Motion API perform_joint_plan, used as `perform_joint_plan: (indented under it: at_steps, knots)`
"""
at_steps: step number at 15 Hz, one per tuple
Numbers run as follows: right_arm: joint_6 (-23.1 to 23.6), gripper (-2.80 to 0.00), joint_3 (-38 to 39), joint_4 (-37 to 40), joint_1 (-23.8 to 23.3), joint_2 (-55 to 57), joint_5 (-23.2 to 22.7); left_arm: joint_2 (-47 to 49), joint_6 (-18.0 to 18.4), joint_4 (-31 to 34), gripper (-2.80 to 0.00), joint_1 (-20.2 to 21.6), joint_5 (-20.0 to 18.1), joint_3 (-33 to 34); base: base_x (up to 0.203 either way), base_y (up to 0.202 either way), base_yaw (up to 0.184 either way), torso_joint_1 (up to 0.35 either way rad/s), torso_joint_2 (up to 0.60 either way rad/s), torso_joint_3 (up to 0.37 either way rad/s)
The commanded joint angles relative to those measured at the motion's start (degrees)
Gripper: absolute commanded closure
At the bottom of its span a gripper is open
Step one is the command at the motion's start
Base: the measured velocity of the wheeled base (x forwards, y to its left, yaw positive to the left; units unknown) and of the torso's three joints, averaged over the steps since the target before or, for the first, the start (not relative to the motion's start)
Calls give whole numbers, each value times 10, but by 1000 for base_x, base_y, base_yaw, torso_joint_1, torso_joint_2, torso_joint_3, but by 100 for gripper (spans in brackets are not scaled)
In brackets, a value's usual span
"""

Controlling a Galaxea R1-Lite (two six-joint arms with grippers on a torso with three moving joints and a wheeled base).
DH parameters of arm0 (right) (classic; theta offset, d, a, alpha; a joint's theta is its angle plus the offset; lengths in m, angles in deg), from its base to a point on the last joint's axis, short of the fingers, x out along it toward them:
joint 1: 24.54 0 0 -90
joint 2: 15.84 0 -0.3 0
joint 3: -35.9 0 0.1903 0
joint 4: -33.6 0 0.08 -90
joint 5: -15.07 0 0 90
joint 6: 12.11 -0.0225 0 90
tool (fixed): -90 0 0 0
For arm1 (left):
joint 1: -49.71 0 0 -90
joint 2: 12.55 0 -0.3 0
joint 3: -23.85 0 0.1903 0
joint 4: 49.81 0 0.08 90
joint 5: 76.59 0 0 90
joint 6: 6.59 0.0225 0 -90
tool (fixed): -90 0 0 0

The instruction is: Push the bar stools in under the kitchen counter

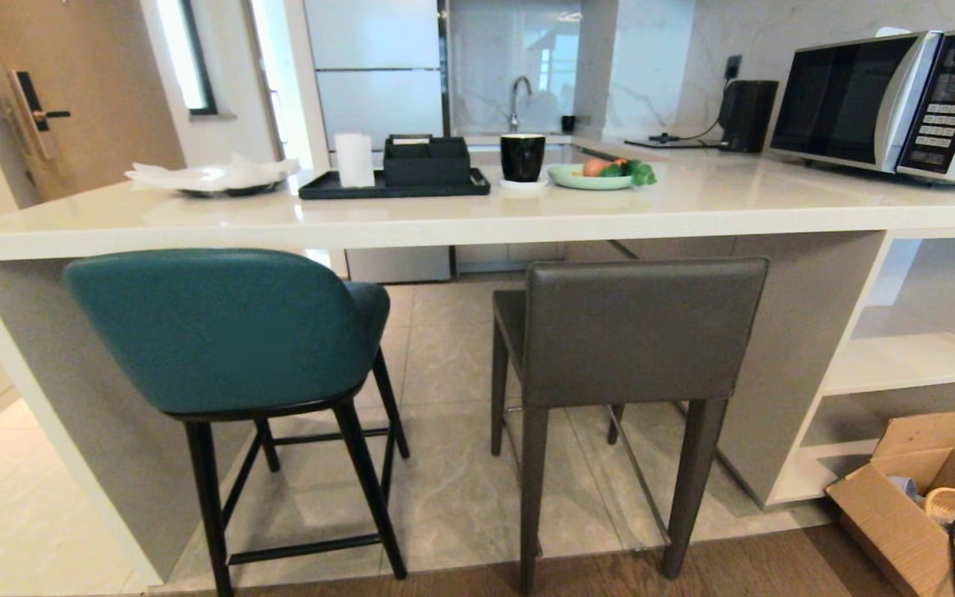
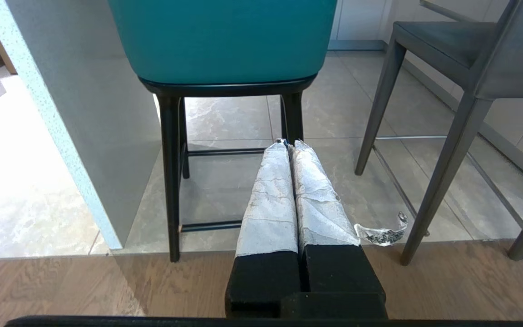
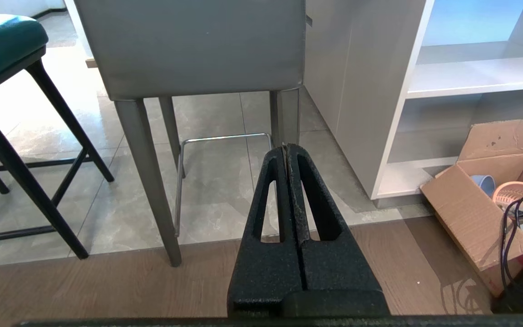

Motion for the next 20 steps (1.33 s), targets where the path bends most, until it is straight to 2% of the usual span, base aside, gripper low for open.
perform_joint_plan:
  at_steps: [1,20]
  knots:
    - [0,0,0,0,0,1,-1,1,0,0,0,0,0,0,0,0,0,0,0,0]
    - [0,0,1,1,0,1,0,1,-2,0,0,0,0,1,0,0,0,0,0,0]
